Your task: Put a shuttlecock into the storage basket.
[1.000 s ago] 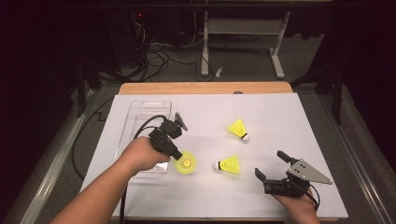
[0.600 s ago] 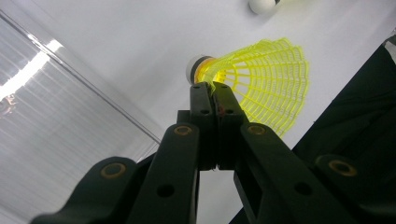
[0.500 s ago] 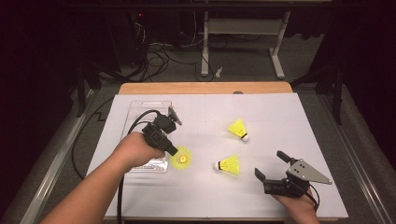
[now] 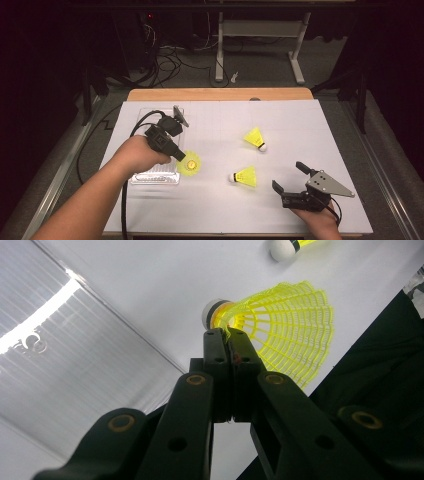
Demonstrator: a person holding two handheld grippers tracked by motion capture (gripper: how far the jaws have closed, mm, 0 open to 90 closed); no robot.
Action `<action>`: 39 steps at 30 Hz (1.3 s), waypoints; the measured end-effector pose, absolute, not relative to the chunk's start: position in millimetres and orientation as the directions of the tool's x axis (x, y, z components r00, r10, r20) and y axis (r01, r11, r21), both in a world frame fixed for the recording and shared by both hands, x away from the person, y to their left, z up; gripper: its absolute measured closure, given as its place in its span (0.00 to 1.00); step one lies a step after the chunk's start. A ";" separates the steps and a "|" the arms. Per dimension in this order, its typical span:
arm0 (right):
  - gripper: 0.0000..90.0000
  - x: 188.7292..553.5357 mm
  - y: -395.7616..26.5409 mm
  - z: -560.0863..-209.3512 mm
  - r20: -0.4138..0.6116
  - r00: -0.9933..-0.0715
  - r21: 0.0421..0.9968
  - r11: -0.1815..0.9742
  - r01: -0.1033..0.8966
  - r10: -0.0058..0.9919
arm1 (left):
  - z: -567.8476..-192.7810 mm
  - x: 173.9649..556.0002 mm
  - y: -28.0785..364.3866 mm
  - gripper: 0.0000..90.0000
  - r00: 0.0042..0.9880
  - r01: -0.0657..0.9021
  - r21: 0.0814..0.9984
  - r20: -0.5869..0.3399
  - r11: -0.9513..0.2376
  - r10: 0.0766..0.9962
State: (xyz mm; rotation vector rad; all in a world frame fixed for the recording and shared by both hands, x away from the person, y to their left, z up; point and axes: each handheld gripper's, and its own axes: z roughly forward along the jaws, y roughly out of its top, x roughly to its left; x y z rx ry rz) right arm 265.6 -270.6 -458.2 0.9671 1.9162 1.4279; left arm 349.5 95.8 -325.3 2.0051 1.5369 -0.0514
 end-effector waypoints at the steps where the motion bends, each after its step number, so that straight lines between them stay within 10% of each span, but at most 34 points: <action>1: 0.00 265.5 -270.3 -458.2 -0.013 -0.585 0.961 0.173 0.218 0.811 | -324.1 349.9 97.1 0.99 0.329 0.888 0.436 -0.376 -0.147 0.866; 39: 0.00 265.8 -270.5 -459.0 -0.015 -0.584 0.959 0.177 0.221 0.811 | -312.1 358.2 163.9 0.99 0.221 0.896 0.443 -0.380 -0.032 0.898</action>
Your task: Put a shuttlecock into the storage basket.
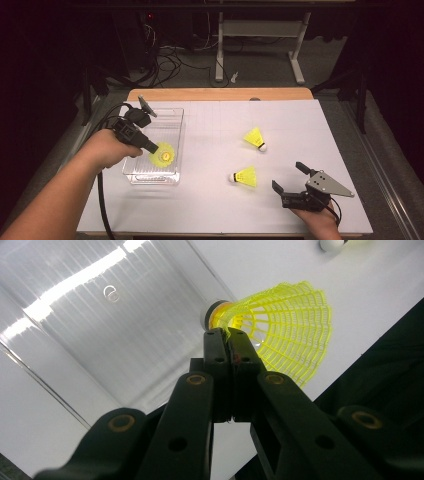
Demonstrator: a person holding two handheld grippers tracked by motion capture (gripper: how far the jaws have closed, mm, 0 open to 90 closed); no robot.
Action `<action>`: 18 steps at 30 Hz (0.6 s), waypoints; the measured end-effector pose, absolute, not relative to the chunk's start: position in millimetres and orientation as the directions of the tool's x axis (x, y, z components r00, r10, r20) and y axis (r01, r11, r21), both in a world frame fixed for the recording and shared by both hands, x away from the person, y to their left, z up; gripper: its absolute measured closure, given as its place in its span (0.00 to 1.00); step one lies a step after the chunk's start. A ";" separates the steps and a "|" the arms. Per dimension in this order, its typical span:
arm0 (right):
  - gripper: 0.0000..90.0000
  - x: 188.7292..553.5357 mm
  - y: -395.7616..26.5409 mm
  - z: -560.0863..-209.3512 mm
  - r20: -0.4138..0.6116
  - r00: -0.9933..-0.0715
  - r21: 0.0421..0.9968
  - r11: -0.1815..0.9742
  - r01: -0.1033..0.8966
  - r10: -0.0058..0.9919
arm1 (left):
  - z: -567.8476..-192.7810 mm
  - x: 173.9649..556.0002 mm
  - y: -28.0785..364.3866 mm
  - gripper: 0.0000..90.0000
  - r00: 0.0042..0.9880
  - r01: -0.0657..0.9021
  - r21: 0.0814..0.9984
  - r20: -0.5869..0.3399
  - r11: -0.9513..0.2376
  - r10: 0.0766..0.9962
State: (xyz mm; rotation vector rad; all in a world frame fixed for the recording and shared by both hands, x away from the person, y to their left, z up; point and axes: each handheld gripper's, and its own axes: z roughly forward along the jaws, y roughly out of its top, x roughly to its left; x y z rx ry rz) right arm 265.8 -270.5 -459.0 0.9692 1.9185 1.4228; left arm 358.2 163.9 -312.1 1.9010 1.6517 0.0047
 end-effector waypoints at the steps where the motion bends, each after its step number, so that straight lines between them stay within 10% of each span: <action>1: 0.00 265.7 -270.5 -458.9 -0.015 -0.584 0.959 0.177 0.222 0.811 | -313.1 358.9 166.1 0.99 0.211 0.896 0.444 -0.378 -0.023 0.901; 18: 0.00 265.5 -270.6 -459.0 -0.016 -0.584 0.958 0.179 0.223 0.811 | -332.5 363.2 196.8 0.99 0.135 0.906 0.421 -0.377 0.040 0.916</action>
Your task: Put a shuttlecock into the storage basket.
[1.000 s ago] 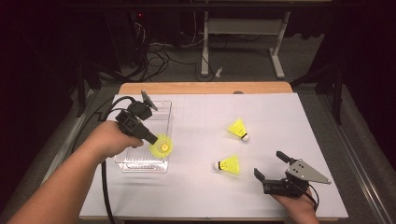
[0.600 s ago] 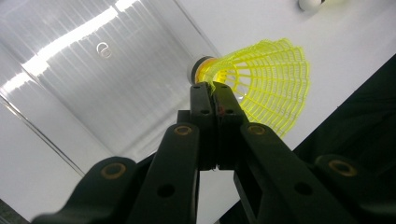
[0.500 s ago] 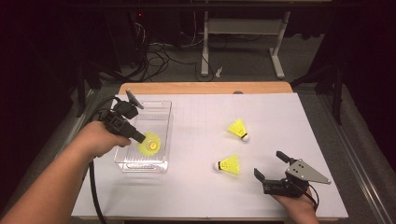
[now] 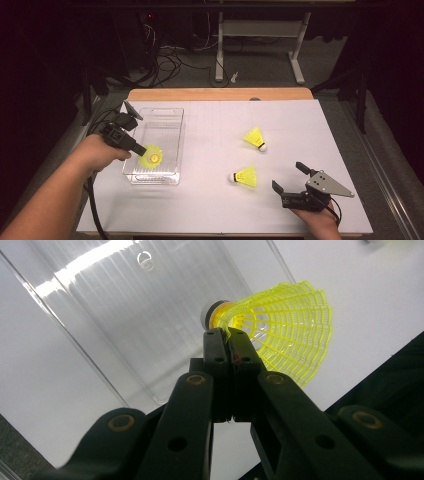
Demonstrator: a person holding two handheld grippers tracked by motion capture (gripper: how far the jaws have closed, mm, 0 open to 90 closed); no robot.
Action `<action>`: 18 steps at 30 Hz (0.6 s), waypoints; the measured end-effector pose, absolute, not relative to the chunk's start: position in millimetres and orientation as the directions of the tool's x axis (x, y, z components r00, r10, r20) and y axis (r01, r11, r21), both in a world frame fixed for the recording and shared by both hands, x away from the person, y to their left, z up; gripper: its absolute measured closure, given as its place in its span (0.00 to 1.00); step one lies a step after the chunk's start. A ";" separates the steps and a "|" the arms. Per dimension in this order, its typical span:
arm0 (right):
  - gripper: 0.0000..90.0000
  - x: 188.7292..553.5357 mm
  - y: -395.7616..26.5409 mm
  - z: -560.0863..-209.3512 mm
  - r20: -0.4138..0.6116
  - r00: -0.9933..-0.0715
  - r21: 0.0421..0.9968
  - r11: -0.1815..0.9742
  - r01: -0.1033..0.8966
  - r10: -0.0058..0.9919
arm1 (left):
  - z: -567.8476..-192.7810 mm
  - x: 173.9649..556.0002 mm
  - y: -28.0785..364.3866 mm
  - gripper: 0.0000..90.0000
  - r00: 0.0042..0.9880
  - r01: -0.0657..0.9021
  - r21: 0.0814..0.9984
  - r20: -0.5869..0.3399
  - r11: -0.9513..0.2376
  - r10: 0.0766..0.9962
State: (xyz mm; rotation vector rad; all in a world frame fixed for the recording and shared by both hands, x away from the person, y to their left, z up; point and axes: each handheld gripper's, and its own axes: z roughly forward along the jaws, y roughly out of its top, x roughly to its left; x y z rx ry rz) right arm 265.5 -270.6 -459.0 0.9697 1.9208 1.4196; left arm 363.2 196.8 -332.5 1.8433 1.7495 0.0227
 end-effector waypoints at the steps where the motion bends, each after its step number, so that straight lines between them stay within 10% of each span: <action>1: 0.00 265.6 -270.6 -459.0 -0.016 -0.584 0.958 0.179 0.223 0.812 | -333.8 363.4 197.9 0.99 0.130 0.904 0.424 -0.376 0.046 0.918; 18: 0.00 265.8 -270.3 -459.3 -0.015 -0.584 0.958 0.179 0.224 0.811 | -352.6 365.5 211.3 0.99 0.102 0.907 0.416 -0.362 0.063 0.926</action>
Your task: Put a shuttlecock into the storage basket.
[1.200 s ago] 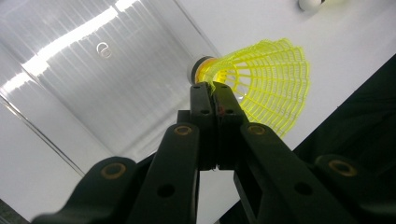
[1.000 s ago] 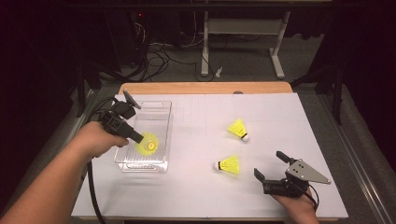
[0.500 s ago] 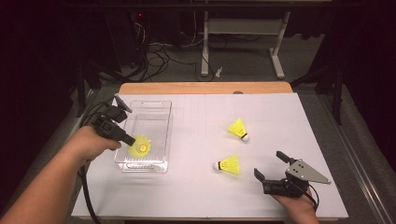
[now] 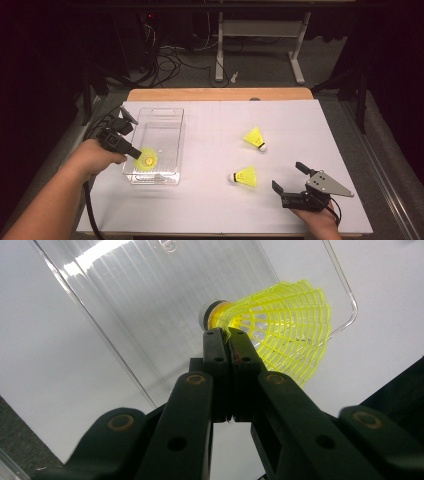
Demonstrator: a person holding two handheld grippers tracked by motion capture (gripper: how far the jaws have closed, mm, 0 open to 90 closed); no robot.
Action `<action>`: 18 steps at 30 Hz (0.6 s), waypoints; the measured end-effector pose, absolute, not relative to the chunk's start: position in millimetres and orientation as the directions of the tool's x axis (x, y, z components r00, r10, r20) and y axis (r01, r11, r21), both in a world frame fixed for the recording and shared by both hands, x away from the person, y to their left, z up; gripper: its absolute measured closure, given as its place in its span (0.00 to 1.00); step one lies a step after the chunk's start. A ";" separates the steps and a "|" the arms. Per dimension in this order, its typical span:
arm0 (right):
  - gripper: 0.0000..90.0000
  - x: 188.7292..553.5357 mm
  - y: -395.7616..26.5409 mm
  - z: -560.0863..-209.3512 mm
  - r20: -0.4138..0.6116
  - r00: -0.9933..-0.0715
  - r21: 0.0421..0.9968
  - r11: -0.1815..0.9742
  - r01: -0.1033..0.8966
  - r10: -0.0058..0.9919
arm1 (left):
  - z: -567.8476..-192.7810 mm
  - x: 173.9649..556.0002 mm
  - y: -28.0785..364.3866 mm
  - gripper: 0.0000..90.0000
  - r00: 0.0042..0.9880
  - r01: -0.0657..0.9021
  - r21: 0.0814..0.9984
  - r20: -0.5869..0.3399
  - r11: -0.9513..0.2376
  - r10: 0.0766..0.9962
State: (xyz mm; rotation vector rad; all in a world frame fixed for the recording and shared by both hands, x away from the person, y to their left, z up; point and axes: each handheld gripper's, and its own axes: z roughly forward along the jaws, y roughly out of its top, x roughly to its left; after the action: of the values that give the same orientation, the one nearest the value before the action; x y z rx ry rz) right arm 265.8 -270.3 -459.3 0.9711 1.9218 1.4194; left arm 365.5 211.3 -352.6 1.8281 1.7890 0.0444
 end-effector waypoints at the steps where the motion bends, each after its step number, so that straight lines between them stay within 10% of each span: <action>1: 0.00 265.8 -270.3 -459.3 -0.015 -0.584 0.958 0.179 0.224 0.812 | -353.7 365.6 211.5 0.99 0.101 0.905 0.420 -0.358 0.064 0.928; 18: 0.00 266.4 -268.8 -460.2 -0.016 -0.589 0.956 0.184 0.227 0.808 | -336.5 383.9 208.0 0.99 0.081 0.886 0.452 -0.364 0.100 0.928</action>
State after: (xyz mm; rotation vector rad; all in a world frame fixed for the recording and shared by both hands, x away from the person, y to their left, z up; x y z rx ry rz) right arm 266.4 -268.8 -460.2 0.9679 1.9305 1.4174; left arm 383.9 208.0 -336.5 1.7754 1.7950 0.0912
